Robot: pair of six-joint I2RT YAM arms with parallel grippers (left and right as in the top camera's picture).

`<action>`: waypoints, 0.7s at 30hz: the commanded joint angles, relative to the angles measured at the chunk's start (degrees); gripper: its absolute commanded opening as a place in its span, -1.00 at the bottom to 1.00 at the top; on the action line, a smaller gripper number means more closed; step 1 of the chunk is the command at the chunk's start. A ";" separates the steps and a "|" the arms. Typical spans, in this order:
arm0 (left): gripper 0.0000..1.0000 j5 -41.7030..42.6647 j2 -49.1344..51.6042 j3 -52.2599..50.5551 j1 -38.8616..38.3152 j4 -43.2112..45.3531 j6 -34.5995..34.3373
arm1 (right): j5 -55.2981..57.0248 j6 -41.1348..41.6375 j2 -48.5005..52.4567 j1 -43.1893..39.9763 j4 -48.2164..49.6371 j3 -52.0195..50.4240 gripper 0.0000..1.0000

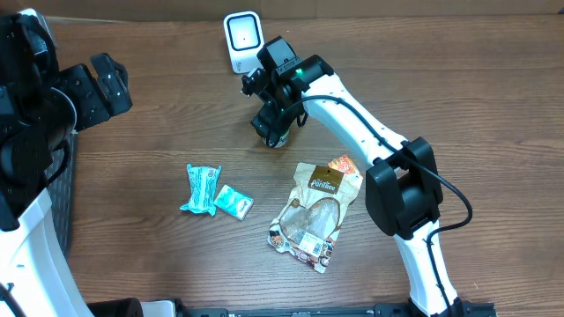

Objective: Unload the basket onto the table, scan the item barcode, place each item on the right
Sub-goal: 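Lower the right gripper around the jar lid and close it, then lift the jar and hold it up in front of the scanner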

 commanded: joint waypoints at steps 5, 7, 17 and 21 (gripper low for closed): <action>0.99 -0.52 0.13 0.42 0.26 0.24 -0.55 | -0.63 -0.20 0.13 -0.17 1.40 -3.50 0.64; 0.99 -0.52 0.13 0.42 0.26 0.24 -0.55 | -0.63 -0.20 0.13 -0.17 1.46 -3.32 0.63; 0.99 -0.52 0.13 0.42 0.26 0.26 -0.55 | -0.68 1.38 0.11 -0.04 2.08 -2.97 0.40; 0.99 -0.52 0.13 0.42 0.26 0.26 -0.55 | -0.72 1.77 0.11 -0.07 1.99 -2.51 0.40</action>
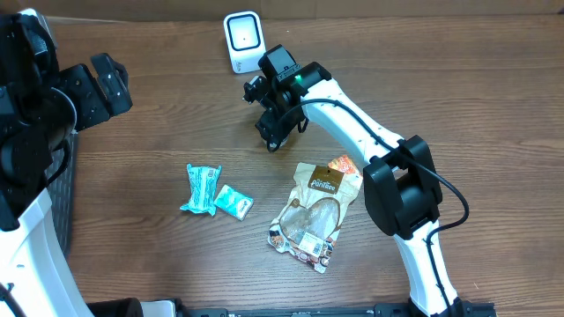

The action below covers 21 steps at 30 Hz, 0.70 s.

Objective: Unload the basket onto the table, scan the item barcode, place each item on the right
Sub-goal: 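Lift the jar and hold it up in front of the scanner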

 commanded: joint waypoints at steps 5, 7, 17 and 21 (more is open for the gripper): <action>0.99 -0.52 0.13 0.42 0.26 0.24 -0.52 | -0.37 2.16 -0.02 -0.09 -0.13 1.07 0.34; 0.99 -0.52 0.13 0.42 0.26 0.24 -0.52 | -1.44 6.08 -0.11 -0.09 -1.25 2.05 0.25; 0.99 -0.52 0.13 0.42 0.26 0.24 -0.52 | -16.85 15.06 -1.90 -1.42 -11.21 10.45 -0.61; 0.99 -0.52 0.13 0.42 0.26 0.26 -0.52 | -23.87 15.04 -4.81 -3.13 -13.84 11.47 -0.61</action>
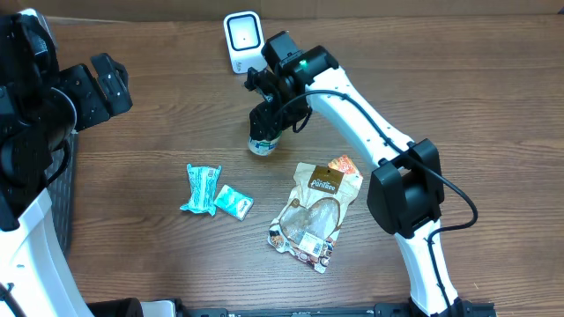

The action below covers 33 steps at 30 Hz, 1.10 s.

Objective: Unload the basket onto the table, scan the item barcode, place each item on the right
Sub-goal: 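Lift the jar and hold it up in front of the scanner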

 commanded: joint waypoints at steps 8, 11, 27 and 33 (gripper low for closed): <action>0.99 -0.52 0.13 0.42 0.26 0.24 -0.55 | -25.16 1.38 -14.97 -8.41 -2.21 2.71 -0.48; 0.99 -0.52 0.13 0.42 0.26 0.26 -0.55 | -30.12 1.16 -19.50 -11.32 -2.16 2.71 -0.46; 0.99 -0.52 0.13 0.42 0.26 0.24 -0.55 | -40.65 -4.44 -38.07 -19.98 -2.27 2.71 -0.45; 0.99 -0.52 0.13 0.42 0.26 0.24 -0.55 | -39.95 -4.46 -38.16 -19.98 -2.27 2.56 -0.46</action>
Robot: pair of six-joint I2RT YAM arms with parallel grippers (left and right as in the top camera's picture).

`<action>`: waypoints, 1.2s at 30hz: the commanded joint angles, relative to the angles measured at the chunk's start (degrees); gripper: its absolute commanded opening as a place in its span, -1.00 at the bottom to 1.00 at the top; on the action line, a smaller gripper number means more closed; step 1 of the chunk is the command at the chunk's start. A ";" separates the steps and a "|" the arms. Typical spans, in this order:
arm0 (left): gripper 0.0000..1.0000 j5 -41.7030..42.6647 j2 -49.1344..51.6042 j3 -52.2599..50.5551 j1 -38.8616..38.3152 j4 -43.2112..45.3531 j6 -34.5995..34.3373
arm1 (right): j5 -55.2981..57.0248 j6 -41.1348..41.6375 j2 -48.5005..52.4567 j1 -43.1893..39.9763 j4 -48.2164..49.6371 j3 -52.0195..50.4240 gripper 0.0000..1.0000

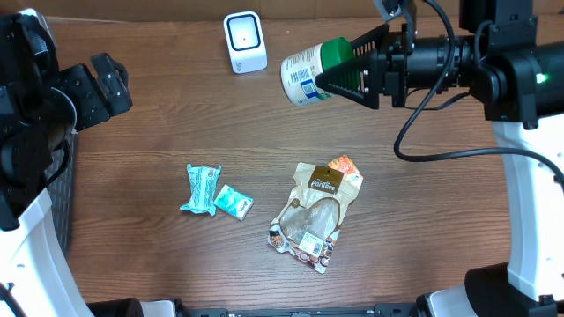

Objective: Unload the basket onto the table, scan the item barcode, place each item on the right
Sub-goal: 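Lift the jar and hold it up in front of the scanner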

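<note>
A white canister with a green lid hangs high above the table, lying sideways, its printed label facing up and its base pointing left. My right gripper is shut on its lid end, the arm reaching in from the right. The white scanner stands at the table's back edge, left of the canister. My left gripper hovers far left with its fingers apart and nothing in them.
Two teal packets lie left of centre. A brown snack pouch lies at the centre front. A dark basket borders the table's left edge.
My right gripper was low over the table on the upright canister below the scanner. Now it holds the canister up high, tipped sideways, to the right of the scanner. The left arm has not moved.
My right gripper first stood low just below the scanner, covering the canister. It stayed there, then sat slightly lower left with the canister showing beneath it. Now the canister is raised and turned on its side beside the scanner.
</note>
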 commanded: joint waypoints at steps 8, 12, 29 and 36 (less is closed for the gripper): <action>0.99 -0.52 0.13 0.42 0.26 0.24 -0.52 | 12.74 -1.09 1.03 3.37 0.44 1.44 -0.46; 0.99 -0.52 0.13 0.42 0.26 0.26 -0.52 | 24.20 -1.07 4.35 7.63 2.78 0.61 -0.46; 0.99 -0.52 0.13 0.42 0.26 0.24 -0.52 | 51.30 -26.47 28.33 16.11 39.87 -0.50 -0.47; 0.99 -0.52 0.13 0.42 0.26 0.26 -0.52 | 58.51 -41.29 35.10 17.49 58.64 -0.50 -0.53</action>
